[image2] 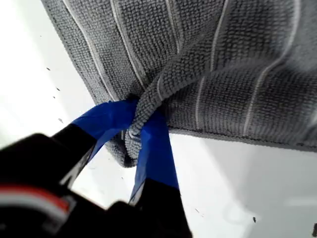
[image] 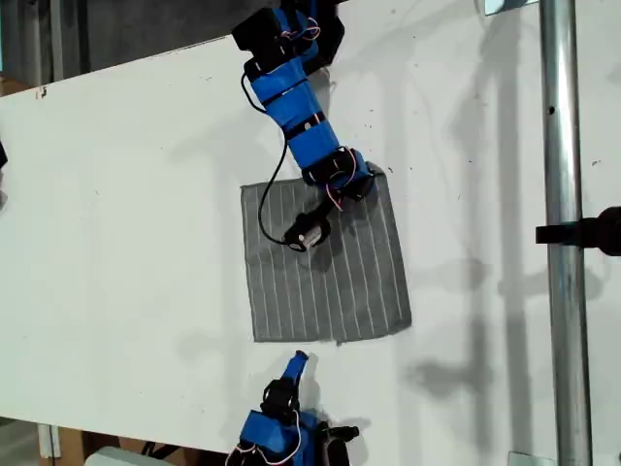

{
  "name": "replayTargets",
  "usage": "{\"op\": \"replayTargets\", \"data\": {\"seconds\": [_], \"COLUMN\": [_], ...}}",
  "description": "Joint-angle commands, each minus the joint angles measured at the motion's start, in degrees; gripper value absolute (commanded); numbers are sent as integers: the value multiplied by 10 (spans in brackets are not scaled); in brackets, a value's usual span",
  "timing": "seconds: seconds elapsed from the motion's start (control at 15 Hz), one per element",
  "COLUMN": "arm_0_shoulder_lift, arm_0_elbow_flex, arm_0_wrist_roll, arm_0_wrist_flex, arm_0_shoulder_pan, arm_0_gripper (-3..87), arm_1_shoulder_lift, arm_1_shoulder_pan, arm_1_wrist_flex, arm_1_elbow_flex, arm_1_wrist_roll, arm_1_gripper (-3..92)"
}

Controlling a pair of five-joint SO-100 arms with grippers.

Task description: Grasp corners of a towel and fold twice.

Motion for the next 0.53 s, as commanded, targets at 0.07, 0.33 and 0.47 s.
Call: {"op": "replayTargets", "data": {"seconds": [0.07,0.33,0.47], "arm_0_shoulder_lift": [-520,-969,-1072], "arm_0_elbow_flex": [-454,-899,-1024], "arm_0_wrist_roll": [72,188,207], "arm_0_wrist_flex": [50,205,226], "arm_0_shoulder_pan": [62,167,198], "arm_0_gripper": [-31,-31,-31], "arm_1_shoulder_lift": [10,17,18], "arm_1_shoulder_pan": [11,11,10], "arm_1_wrist_flex": [-6,-4,-5], "arm_1_elbow_flex": [-11,-12,-13], "arm_1_wrist_roll": [-16,-17,-14], "arm_1_gripper": [-2,-2,-2]}}
